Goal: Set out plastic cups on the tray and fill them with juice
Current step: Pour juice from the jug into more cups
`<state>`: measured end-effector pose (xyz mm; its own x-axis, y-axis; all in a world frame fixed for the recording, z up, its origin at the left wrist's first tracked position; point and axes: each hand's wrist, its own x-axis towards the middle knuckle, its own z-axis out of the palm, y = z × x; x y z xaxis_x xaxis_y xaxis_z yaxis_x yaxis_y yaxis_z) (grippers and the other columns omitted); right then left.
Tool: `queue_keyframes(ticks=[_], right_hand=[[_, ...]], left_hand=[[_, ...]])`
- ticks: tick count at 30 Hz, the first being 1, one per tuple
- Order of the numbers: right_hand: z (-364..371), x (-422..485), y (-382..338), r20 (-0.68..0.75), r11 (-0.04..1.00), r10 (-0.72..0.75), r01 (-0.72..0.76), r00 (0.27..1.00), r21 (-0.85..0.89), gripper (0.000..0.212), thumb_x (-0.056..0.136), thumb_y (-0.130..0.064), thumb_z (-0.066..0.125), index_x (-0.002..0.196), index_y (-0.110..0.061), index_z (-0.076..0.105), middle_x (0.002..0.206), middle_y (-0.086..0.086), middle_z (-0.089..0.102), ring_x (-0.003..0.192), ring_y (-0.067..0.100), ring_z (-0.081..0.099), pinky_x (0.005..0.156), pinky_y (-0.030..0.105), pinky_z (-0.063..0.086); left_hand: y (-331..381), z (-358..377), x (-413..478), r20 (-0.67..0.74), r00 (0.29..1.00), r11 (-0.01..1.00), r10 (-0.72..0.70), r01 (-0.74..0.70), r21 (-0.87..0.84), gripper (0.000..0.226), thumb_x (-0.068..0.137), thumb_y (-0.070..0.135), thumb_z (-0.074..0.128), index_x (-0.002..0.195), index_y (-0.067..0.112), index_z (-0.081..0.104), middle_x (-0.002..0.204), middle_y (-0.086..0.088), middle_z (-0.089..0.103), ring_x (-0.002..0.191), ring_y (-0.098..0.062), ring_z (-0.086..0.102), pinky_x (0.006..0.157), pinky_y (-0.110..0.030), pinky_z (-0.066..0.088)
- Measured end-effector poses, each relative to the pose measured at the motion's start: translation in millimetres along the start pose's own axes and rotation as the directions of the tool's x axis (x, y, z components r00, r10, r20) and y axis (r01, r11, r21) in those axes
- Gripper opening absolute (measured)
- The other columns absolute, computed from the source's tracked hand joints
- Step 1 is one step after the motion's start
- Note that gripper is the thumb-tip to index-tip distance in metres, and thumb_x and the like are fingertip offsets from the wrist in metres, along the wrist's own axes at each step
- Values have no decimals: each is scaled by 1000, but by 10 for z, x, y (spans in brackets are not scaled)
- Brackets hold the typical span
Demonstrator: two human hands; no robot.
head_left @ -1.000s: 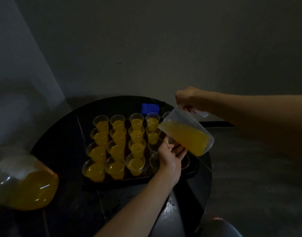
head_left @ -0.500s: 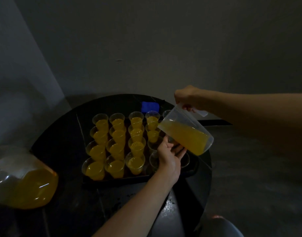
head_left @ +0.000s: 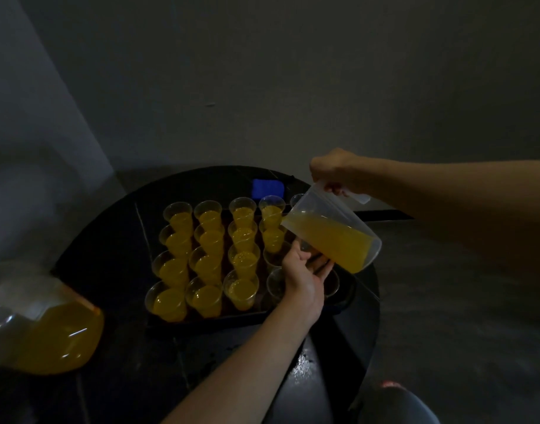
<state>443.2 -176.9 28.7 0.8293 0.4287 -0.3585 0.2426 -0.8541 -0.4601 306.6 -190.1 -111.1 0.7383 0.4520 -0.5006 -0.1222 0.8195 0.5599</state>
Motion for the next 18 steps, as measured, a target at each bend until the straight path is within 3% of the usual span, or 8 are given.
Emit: queue_keyframes(ticks=[15,18], right_hand=[[-38,-54,117,-66,984,-55,66,996,167,21,96,-28,49,85,-11,54,76,8,53,62,16,47,54,24,39],[-62,-101,181,-83,971,-70,87,994,224,21,95,-27,49,85,-10,55,75,8,53,61,16,47,52,24,39]], left_hand=[[52,61,-44,3,998,997,62,-62,50,51,102,15,30,151,23,42,138,-16,54,121,-31,56,115,-51,38],[50,77,-98,7,997,995,81,-81,65,51,105,21,28,155,22,36,147,-18,48,132,-34,49,119,-51,33]])
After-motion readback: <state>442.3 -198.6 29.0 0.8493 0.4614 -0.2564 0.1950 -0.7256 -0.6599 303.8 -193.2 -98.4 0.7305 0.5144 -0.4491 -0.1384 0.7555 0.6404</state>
